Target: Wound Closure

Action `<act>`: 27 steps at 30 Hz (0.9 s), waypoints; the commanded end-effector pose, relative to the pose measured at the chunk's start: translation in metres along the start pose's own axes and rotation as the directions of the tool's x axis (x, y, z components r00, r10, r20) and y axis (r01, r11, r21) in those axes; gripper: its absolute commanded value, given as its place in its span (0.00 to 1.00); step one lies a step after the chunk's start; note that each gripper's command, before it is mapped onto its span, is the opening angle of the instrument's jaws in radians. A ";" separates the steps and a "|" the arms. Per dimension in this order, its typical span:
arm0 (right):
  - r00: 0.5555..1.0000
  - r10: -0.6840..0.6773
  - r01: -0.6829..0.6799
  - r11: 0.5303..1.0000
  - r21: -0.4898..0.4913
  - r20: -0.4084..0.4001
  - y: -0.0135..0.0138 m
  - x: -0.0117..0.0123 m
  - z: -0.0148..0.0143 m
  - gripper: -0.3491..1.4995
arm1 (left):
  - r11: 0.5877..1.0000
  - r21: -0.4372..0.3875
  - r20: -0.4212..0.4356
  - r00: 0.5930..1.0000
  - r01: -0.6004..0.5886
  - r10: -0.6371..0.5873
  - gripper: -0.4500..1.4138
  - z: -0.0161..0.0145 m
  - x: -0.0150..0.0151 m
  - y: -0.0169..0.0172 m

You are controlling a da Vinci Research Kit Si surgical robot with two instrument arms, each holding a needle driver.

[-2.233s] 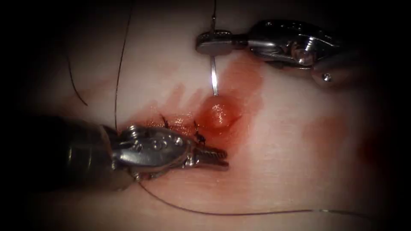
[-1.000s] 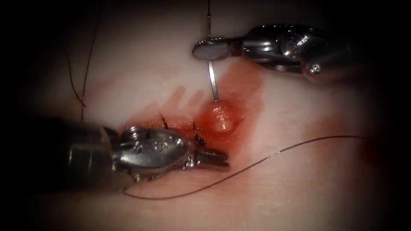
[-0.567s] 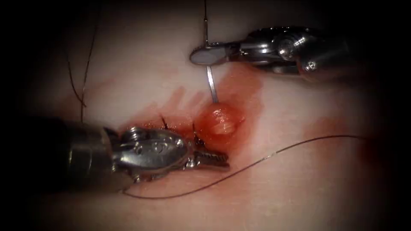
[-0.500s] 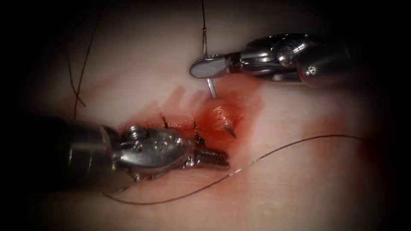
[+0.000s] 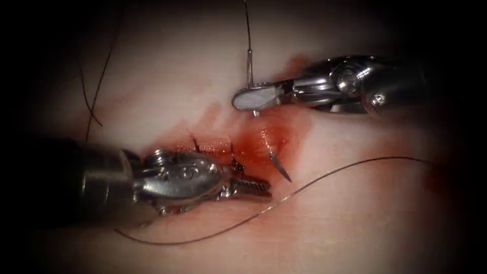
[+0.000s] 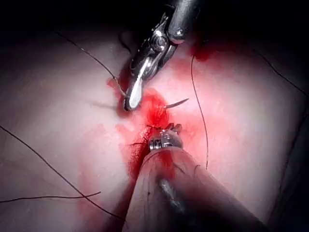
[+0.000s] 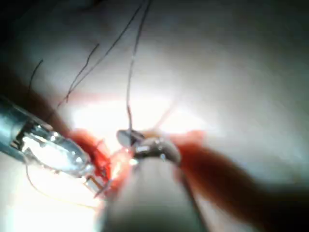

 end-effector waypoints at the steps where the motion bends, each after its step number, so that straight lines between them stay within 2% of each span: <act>1: 1.000 -0.010 0.010 1.000 0.002 0.011 0.0002 -0.0016 0.0009 0.00 | 1.000 -0.002 0.000 1.000 0.000 0.000 0.25 0.0008 -0.0003 0.0001; 2: 1.000 -0.016 0.016 1.000 0.006 0.019 -0.0002 -0.0027 0.0009 0.00 | 1.000 -0.002 0.000 1.000 0.000 0.000 0.25 0.0009 -0.0003 0.0001; 5: 0.999 -0.019 0.019 1.000 0.013 0.026 -0.0007 -0.0036 0.0009 0.00 | 1.000 0.003 -0.001 1.000 0.000 0.000 0.25 0.0010 -0.0003 0.0001; 6: 1.000 -0.013 0.012 1.000 0.010 0.020 -0.0008 -0.0036 0.0010 0.09 | 1.000 0.000 0.000 1.000 0.000 0.000 0.25 0.0010 -0.0003 0.0001; 7: 0.995 -0.095 0.095 0.995 -0.011 -0.009 -0.0009 -0.0035 0.0012 0.45 | 1.000 0.000 0.000 1.000 0.000 0.000 0.25 0.0011 -0.0004 0.0001; 8: 0.995 -0.095 0.095 0.995 -0.011 -0.009 -0.0009 -0.0035 0.0012 0.45 | 1.000 0.000 0.000 1.000 0.000 0.000 0.25 0.0011 -0.0004 0.0001; 9: 0.982 -0.183 0.181 0.983 -0.040 -0.037 -0.0007 -0.0031 0.0015 0.64 | 1.000 0.000 0.000 1.000 0.000 0.000 0.25 0.0011 -0.0004 0.0001; 11: 0.959 -0.273 0.267 0.960 -0.087 -0.072 -0.0005 -0.0024 0.0017 0.70 | 1.000 -0.003 0.001 1.000 0.000 0.000 0.25 0.0011 -0.0004 0.0001; 12: 0.932 -0.350 0.339 0.933 -0.118 -0.093 -0.0003 -0.0016 0.0016 0.78 | 1.000 -0.004 0.001 1.000 -0.001 0.001 0.25 0.0011 -0.0004 0.0001; 14: 0.930 -0.352 0.339 0.933 -0.124 -0.103 -0.0002 -0.0013 0.0014 0.79 | 1.000 -0.004 0.001 1.000 -0.001 0.001 0.25 0.0011 -0.0004 0.0001; 19: 0.886 -0.447 0.423 0.888 -0.183 -0.124 -0.0004 0.0013 -0.0001 0.79 | 1.000 -0.004 0.001 1.000 -0.001 0.001 0.25 0.0011 -0.0004 0.0002; 20: 0.865 -0.487 0.458 0.865 -0.205 -0.123 -0.0003 0.0020 -0.0004 0.78 | 1.000 -0.007 0.002 1.000 -0.001 0.001 0.25 0.0011 -0.0003 0.0002; 27: 0.854 -0.504 0.467 0.853 -0.234 -0.131 0.0001 0.0033 0.0001 0.76 | 1.000 -0.007 0.003 1.000 -0.002 0.002 0.24 0.0012 -0.0004 0.0003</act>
